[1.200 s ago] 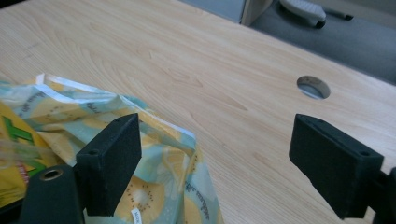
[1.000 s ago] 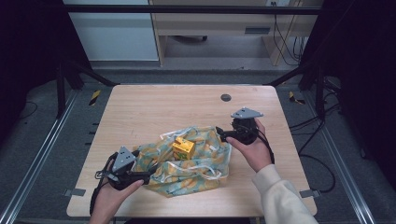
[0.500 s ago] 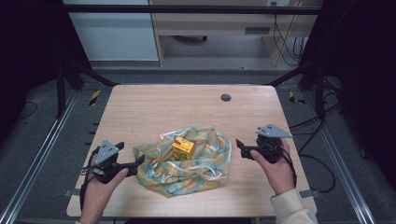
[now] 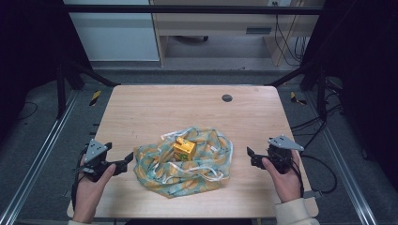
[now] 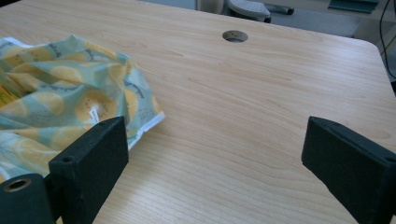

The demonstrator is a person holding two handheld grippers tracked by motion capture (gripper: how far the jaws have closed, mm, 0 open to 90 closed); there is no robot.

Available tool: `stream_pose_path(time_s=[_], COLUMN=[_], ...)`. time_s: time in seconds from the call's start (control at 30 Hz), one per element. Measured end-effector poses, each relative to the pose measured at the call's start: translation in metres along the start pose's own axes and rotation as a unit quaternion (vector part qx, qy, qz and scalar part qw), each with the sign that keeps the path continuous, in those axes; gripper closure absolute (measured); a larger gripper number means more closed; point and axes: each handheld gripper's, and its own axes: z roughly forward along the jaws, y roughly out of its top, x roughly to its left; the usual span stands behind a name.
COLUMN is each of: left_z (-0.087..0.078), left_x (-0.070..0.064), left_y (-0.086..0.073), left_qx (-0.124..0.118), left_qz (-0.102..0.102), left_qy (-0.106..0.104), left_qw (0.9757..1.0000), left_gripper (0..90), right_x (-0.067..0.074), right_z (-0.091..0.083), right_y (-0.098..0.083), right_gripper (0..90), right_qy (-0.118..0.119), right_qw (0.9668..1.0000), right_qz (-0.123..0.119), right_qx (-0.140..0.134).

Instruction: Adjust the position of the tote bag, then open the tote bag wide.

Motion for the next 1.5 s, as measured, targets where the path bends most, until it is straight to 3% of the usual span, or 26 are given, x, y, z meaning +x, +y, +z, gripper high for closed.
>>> stream_pose_path(time_s=[0.27, 0.37, 0.5, 0.8, 1.03, 1.1, 1.23, 1.37, 1.5], left_z=[0.002, 0.002, 0.005, 0.004, 0.012, 0.016, 0.017, 0.017, 0.015], left_x=[0.008, 0.005, 0.002, 0.011, 0.030, 0.036, 0.044, 0.042, 0.035], left_y=[-0.007, -0.008, -0.010, -0.015, -0.021, -0.024, -0.028, -0.028, -0.024], left_qx=[0.012, 0.015, 0.023, 0.030, 0.037, 0.045, 0.047, 0.049, 0.055], left_qz=[-0.009, 0.000, 0.030, 0.043, 0.033, 0.026, 0.013, -0.001, 0.012], left_qy=[0.023, 0.026, 0.035, 0.058, 0.080, 0.083, 0.086, 0.077, 0.070], left_qw=[0.9996, 0.9996, 0.9987, 0.9969, 0.9956, 0.9952, 0.9951, 0.9958, 0.9959], left_gripper=[6.5, 6.3, 4.9, 4.0, 3.6, 3.9, 4.5, 4.5, 4.5], right_x=[-0.004, -0.004, -0.007, -0.018, -0.034, -0.036, -0.036, -0.031, -0.028], right_z=[0.001, -0.001, 0.001, 0.008, 0.015, 0.017, 0.021, 0.024, 0.022], right_y=[-0.017, -0.021, -0.024, -0.030, -0.037, -0.040, -0.044, -0.047, -0.046], right_gripper=[7.7, 7.7, 7.7, 8.6, 10.8, 10.8, 10.6, 9.2, 8.0], right_qy=[-0.004, -0.004, -0.011, -0.030, -0.033, -0.033, -0.025, -0.019, -0.019], right_qw=[0.9999, 0.9998, 0.9997, 0.9988, 0.9983, 0.9985, 0.9983, 0.9980, 0.9981], right_qz=[0.010, 0.012, 0.012, 0.021, 0.031, 0.022, 0.028, 0.014, 0.012], right_qx=[0.013, 0.014, 0.019, 0.033, 0.036, 0.039, 0.044, 0.059, 0.057])
